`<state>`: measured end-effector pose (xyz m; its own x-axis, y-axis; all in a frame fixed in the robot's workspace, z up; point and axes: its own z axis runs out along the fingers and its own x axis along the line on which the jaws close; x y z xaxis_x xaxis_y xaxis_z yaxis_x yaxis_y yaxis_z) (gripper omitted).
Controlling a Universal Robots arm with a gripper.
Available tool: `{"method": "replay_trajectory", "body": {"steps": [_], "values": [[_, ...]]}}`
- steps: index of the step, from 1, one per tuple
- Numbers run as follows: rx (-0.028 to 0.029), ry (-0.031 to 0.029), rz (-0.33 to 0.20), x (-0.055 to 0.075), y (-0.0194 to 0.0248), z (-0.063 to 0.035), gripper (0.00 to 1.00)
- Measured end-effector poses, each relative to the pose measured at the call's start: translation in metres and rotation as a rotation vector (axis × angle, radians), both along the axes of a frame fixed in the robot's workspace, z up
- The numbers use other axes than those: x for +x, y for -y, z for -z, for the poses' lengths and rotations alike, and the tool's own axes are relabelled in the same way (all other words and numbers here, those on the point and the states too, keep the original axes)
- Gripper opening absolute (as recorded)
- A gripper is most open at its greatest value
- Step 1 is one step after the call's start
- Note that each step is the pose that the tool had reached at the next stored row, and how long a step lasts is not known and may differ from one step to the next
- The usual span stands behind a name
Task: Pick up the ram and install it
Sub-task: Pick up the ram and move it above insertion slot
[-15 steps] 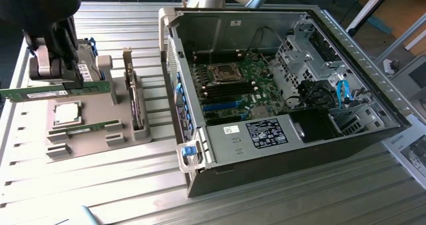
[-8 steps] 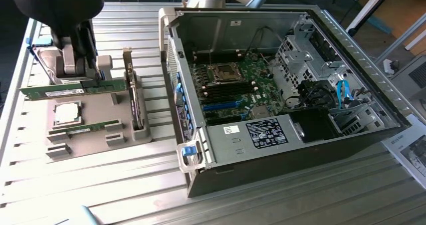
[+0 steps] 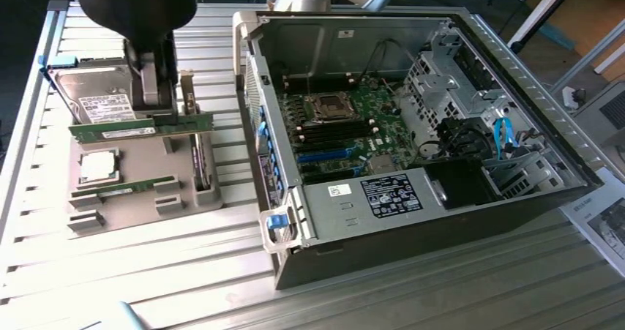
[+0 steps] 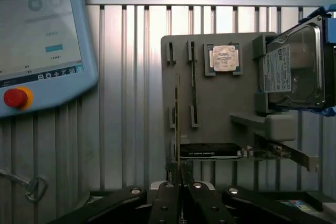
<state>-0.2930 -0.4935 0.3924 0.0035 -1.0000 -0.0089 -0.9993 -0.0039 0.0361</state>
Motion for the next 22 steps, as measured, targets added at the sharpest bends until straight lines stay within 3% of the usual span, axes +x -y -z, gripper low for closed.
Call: {"method": "replay_trajectory", "body": {"steps": [3, 11, 16, 22], "values": [[0.0, 0.0, 0.0, 0.01, 0.0, 0.0, 0.12], [0.0, 0.0, 0.0, 0.053, 0.0, 0.0, 0.12], [-0.0001, -0.0001, 0.0, 0.069, 0.0, 0.0, 0.12], [0.0, -0.0001, 0.0, 0.097, 0.0, 0.0, 0.12]]}}
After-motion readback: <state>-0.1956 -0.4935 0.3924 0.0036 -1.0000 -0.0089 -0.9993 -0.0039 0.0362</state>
